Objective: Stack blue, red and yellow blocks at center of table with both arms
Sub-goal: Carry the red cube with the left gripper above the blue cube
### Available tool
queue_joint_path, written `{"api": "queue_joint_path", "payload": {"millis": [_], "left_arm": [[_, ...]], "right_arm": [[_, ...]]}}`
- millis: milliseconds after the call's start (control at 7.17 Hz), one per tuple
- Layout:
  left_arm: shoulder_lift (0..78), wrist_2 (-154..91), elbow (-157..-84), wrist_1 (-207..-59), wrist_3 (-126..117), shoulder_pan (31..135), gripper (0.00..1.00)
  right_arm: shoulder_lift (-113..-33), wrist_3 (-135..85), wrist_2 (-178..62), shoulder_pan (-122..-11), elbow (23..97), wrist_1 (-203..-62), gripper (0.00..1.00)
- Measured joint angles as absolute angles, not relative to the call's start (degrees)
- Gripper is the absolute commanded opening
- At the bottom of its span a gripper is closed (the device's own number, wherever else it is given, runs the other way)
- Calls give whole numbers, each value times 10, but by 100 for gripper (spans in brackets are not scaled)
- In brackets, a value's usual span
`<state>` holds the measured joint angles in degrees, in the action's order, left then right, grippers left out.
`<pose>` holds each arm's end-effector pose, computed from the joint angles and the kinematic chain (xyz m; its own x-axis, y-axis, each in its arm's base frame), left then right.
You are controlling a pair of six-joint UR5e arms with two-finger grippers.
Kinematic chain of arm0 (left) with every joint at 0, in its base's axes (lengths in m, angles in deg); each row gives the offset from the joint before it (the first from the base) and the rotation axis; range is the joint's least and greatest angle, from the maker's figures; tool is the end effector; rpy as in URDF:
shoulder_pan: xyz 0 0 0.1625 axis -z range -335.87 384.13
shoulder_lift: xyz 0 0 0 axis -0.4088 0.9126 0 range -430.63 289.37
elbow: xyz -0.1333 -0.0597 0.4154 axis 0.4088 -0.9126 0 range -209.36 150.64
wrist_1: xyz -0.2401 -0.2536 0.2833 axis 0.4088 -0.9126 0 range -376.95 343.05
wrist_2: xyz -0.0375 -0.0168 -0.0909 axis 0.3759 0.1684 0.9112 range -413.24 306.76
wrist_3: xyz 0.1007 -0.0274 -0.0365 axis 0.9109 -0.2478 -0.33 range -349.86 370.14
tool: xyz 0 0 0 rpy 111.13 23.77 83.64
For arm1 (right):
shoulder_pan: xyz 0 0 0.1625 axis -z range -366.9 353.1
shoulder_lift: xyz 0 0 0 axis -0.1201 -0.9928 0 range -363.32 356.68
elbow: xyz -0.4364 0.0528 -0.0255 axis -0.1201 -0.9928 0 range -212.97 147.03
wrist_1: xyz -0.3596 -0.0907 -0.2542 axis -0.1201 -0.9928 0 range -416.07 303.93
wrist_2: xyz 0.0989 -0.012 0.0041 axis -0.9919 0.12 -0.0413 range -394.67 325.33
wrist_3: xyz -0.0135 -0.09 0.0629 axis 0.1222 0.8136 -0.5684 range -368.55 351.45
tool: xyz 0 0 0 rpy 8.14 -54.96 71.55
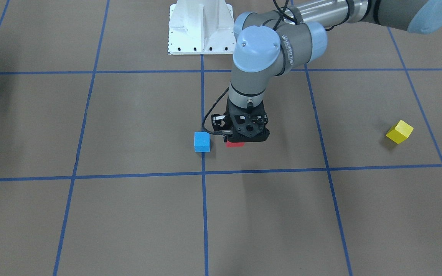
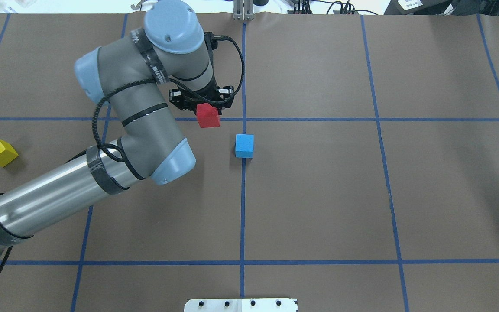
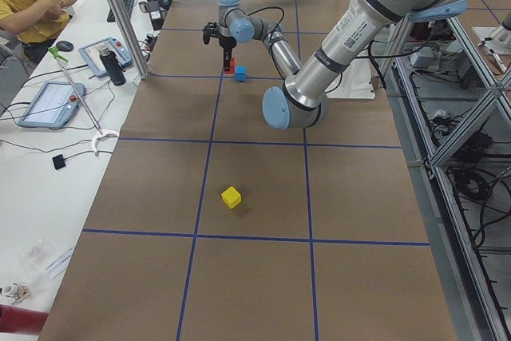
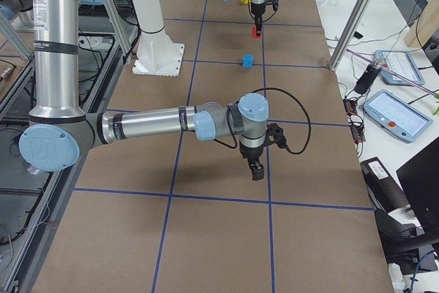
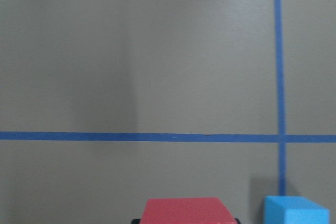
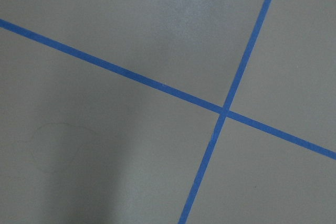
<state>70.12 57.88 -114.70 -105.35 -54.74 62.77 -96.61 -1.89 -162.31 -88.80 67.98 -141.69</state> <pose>0.5527 -0.5615 0.1353 0.6680 -0.0270 -0.7437 0.1122 0.9916 0.0648 -0.0076 -0.5202 0.6097 0.7449 -0.3484 0.5690 0.2257 0.9341 0.2765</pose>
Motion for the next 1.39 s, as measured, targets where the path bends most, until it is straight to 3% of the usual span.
{"api": "queue_joint_path", "payload": {"millis": [697, 1394], "left_arm": [[767, 533, -1054, -1086, -554, 576, 0], [762, 528, -1045, -1101, -541, 559, 0]], "right_arm": [[-968, -22, -1623, -890, 679, -1417, 100], [-968, -25, -1622, -890, 679, -1417, 100]]}}
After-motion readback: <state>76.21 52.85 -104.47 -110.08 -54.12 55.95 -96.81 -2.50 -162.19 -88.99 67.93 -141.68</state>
